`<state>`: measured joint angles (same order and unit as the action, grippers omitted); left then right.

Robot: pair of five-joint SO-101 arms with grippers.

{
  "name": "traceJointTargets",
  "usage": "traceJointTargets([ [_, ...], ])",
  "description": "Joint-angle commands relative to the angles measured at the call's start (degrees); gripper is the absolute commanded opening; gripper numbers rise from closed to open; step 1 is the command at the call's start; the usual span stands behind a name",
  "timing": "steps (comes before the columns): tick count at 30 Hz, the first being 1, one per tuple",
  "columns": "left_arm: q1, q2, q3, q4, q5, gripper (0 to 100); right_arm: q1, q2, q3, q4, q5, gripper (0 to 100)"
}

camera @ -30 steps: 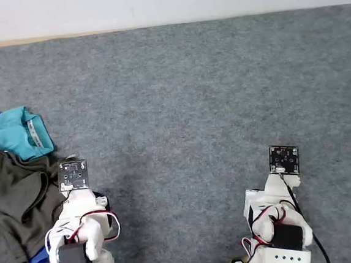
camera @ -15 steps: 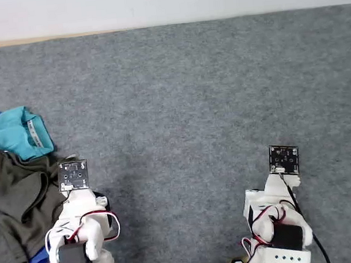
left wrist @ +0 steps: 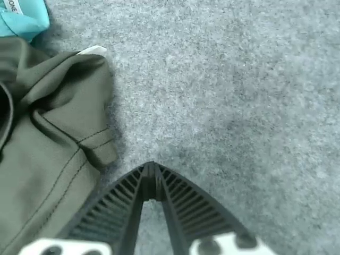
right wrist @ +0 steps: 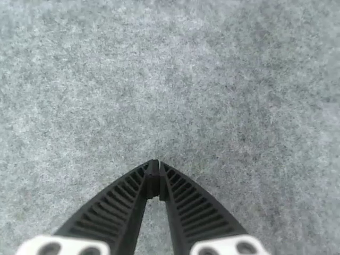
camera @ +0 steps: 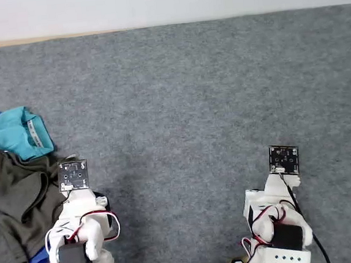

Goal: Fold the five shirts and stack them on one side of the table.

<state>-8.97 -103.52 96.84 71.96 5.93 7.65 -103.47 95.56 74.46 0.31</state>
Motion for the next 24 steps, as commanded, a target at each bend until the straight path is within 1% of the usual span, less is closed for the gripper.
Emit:
traceJointTargets([
  [1, -0.18, -0.79, -0.4, 0.35, -0.09, 0, 0.4, -0.22, 0.88, 0.31, 0.0, 1.1],
  [19, 0.0, -0.79, -0.4, -0.18, -0.09, 0, 0.4, -0.22, 0.88, 0.31, 0.0, 1.1],
  [24, -0.53, -0.7, -2.42, -4.13, -0.09, 0, 0.4, -0.22, 0.88, 0.31, 0.0, 1.1],
])
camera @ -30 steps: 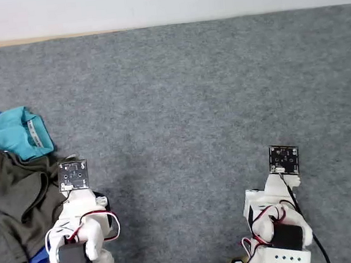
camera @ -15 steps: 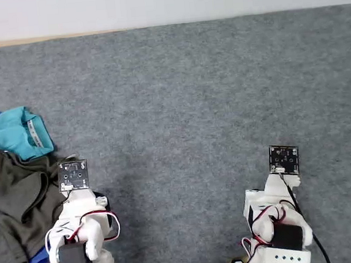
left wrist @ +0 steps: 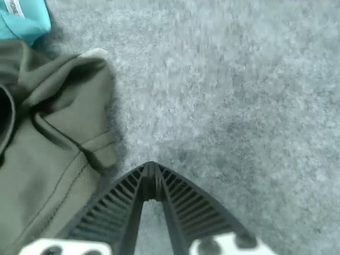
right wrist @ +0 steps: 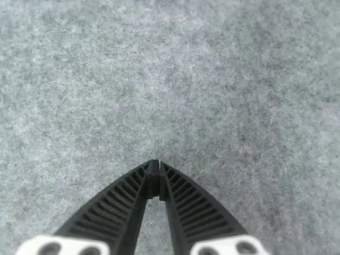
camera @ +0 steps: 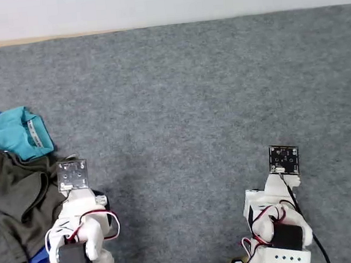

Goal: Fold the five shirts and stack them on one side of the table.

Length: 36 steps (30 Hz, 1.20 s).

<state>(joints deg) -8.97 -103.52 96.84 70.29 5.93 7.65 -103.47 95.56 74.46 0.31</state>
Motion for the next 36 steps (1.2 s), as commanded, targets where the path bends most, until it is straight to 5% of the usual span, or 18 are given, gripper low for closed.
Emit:
traceJointTargets([
  [1, -0.53, -0.7, -3.21, -2.81, -0.18, 0, 0.4, -0.22, 0.88, 0.31, 0.0, 1.1],
  [13, 0.35, -0.18, -25.27, 2.02, -0.88, 0, 0.4, -0.22, 0.88, 0.31, 0.0, 1.1],
  [24, 0.7, 0.62, -33.54, 7.3, -6.77, 1, 0.4, -0.22, 0.88, 0.31, 0.0, 1.1],
  [30, -8.44, 17.85, -45.14, 8.09, -6.42, 7, 0.4, -0.22, 0.88, 0.31, 0.0, 1.1],
  [36, -11.43, 40.97, -67.82, 23.74, -6.42, 8, 0.4, -0.22, 0.88, 0.31, 0.0, 1.1],
])
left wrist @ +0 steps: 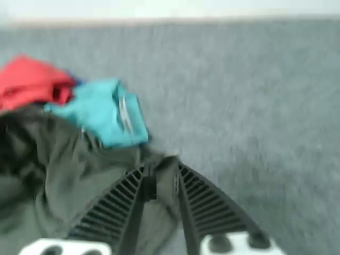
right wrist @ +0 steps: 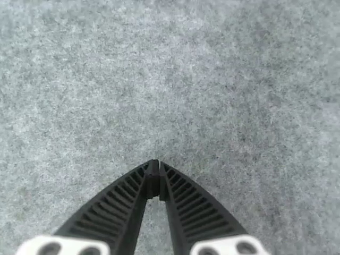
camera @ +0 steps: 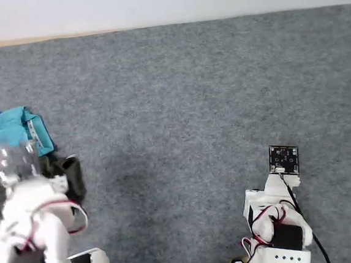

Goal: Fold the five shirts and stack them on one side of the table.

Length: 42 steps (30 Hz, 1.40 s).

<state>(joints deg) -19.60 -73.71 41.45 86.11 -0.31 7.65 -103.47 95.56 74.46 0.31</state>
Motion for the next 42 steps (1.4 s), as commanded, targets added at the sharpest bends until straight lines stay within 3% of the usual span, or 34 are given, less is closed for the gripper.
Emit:
traceJointTargets([
  [1, -0.79, 14.33, -16.57, 11.25, -0.18, 8, 0.4, -0.22, 0.88, 0.31, 0.0, 1.1],
  [8, -5.36, 27.25, -30.99, 14.15, -0.79, 8, 0.31, -0.22, 0.88, 0.31, -0.09, 1.1],
  [12, -8.53, 33.41, -31.96, 14.15, -8.44, 8, 0.31, -0.31, 0.88, 0.31, -0.09, 1.2],
  [18, -13.54, 41.93, -32.57, 14.15, -14.07, 8, 0.22, -0.31, 0.88, 0.22, -0.26, 1.2],
  [26, -18.37, 46.15, -36.53, 13.89, -15.91, 7, 0.22, -0.31, 0.88, 0.22, -0.35, 1.3],
  [33, -25.93, 46.15, -36.97, 9.49, -16.18, 7, 0.22, -0.22, 0.88, 0.22, -0.35, 1.1],
  [42, -36.22, 52.31, -37.23, 0.26, -26.81, 7, 0.22, 0.04, 0.88, 0.22, -0.35, 1.1],
])
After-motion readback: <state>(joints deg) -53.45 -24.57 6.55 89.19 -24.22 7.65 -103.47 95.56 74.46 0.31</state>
